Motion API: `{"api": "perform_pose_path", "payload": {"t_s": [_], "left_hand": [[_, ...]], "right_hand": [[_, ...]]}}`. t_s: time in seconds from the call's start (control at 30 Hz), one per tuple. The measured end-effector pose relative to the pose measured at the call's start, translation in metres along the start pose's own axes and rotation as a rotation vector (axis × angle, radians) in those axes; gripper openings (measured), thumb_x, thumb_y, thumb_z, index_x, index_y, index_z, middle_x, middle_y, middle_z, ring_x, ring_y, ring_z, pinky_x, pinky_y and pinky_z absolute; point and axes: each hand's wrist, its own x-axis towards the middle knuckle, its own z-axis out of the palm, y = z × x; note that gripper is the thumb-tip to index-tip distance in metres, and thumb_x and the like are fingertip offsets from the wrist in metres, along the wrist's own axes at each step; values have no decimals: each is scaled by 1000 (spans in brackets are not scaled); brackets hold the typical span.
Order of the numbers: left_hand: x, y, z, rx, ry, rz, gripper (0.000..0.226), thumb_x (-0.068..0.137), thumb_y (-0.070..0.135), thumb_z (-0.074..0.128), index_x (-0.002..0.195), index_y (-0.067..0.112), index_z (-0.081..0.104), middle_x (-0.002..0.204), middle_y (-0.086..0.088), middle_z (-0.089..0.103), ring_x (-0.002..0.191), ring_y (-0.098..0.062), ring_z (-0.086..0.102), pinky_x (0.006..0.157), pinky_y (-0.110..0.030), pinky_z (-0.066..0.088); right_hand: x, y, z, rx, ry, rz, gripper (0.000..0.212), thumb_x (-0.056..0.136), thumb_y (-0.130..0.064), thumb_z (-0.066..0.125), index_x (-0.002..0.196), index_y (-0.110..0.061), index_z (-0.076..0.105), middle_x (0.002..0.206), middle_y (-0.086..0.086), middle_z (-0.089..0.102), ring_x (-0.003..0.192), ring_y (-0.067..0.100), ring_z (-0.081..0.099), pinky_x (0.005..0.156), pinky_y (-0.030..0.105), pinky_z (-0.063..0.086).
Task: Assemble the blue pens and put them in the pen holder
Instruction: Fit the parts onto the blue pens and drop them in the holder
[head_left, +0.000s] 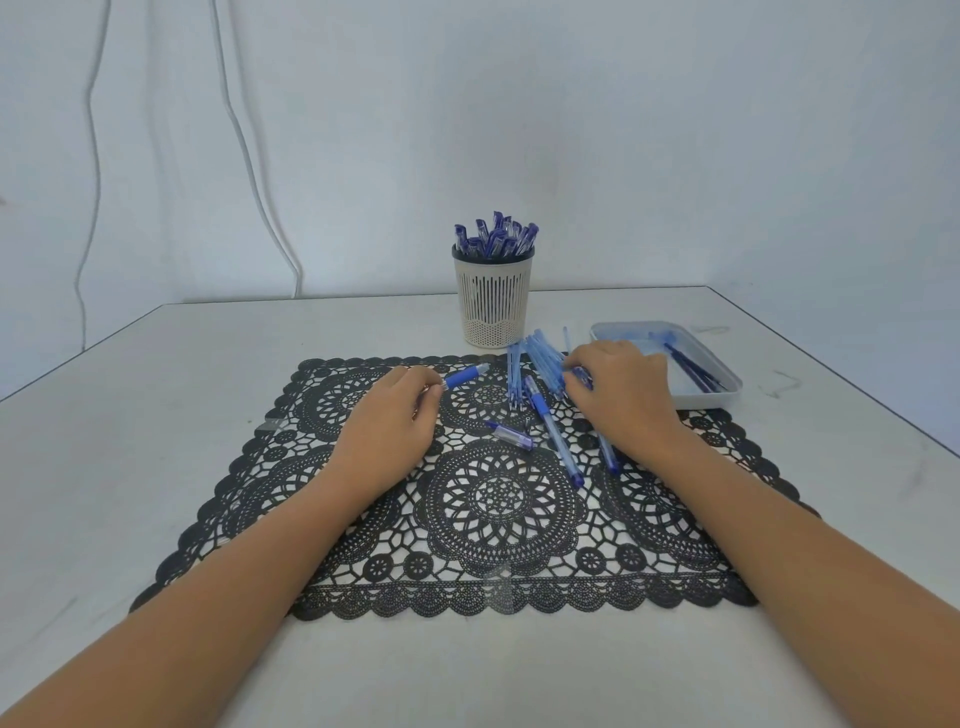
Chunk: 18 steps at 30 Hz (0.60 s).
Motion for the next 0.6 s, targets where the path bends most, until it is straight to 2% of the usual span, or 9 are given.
{"api": "perform_pose_path", "payload": {"t_s": [0.07,0.17,0.3,0.4,0.53,0.6], "left_hand": [[0,0,0,4,1,3,20,96,22,44,106,13,58,82,6,48,75,-10,43,67,-23,30],[0,0,0,0,1,5,19,96,22,44,105,13,58,80,8,46,74,-9,42,67,-23,30],[0,-1,0,-1,-1,9,19,96,22,44,105,13,58,80,8,46,72,-8,42,66,-23,30],[0,-2,1,-1,-5,8,19,96,22,44,105,14,58,78,11,44,70,-5,41,64,-23,29],[0,-1,1,3,-20,9,19,96,23,44,105,14,57,80,9,46,72,-8,43,63,-23,30],[0,-1,1,7,-30,8,18,96,23,44,105,14,57,82,6,48,73,-10,44,64,-24,31]], "right_hand": [[0,0,1,-48,-74,-22,28,94,-33,44,114,-24,62,120,-4,58,113,19,47,87,37,31],[2,5,0,-20,-145,-8,29,94,-36,44,114,-26,62,121,-4,58,114,20,46,90,39,32],[8,22,-11,64,-30,105,28,94,-31,46,111,-21,66,112,2,64,105,23,54,90,41,39],[12,41,-21,-10,12,247,30,94,-27,43,112,-19,65,114,7,62,108,28,52,90,42,37],[14,62,-28,-128,-128,431,31,94,-26,37,105,-14,63,111,12,60,110,32,47,90,41,34],[14,68,-26,-163,-224,499,32,94,-25,35,108,-12,60,115,13,57,114,32,43,92,40,32]]}}
